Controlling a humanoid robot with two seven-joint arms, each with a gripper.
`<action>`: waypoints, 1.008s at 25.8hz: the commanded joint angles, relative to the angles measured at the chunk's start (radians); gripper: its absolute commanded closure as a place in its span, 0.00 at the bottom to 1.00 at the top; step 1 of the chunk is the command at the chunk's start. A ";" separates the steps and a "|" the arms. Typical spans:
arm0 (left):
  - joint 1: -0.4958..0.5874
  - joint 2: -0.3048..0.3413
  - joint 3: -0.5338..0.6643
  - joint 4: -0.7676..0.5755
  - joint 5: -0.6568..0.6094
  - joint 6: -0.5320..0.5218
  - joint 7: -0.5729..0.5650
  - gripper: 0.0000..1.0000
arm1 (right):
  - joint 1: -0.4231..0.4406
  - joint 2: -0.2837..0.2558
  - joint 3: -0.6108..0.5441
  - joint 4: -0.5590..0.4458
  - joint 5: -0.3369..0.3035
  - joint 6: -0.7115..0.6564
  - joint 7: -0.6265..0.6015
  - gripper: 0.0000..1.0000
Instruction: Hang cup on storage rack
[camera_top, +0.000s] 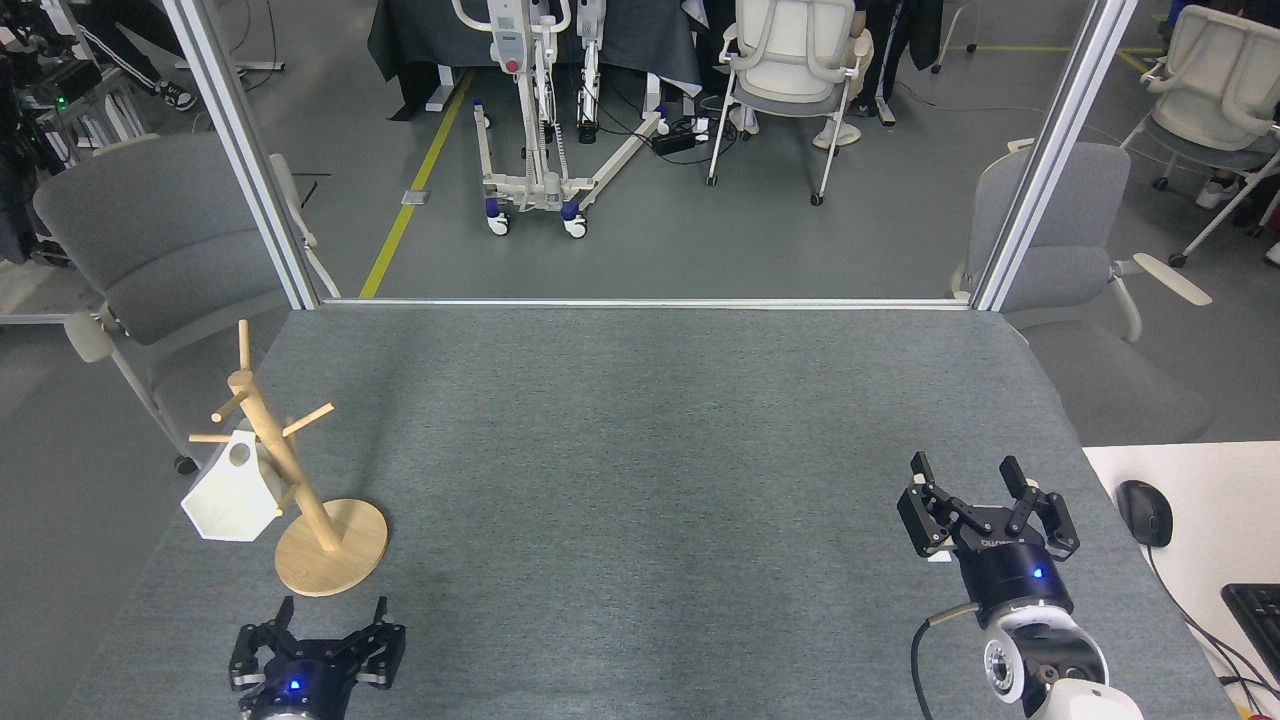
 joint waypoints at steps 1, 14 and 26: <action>-0.021 -0.105 -0.073 0.005 0.000 0.000 0.004 0.01 | 0.000 0.008 0.002 -0.006 0.001 -0.036 -0.001 0.00; -0.220 -0.158 -0.426 -0.012 0.015 0.221 0.001 0.01 | 0.029 0.015 -0.012 -0.034 0.001 -0.065 0.001 0.00; -0.128 -0.154 -0.429 -0.137 0.031 0.279 0.002 0.01 | 0.021 0.042 -0.014 -0.015 -0.009 -0.045 -0.007 0.00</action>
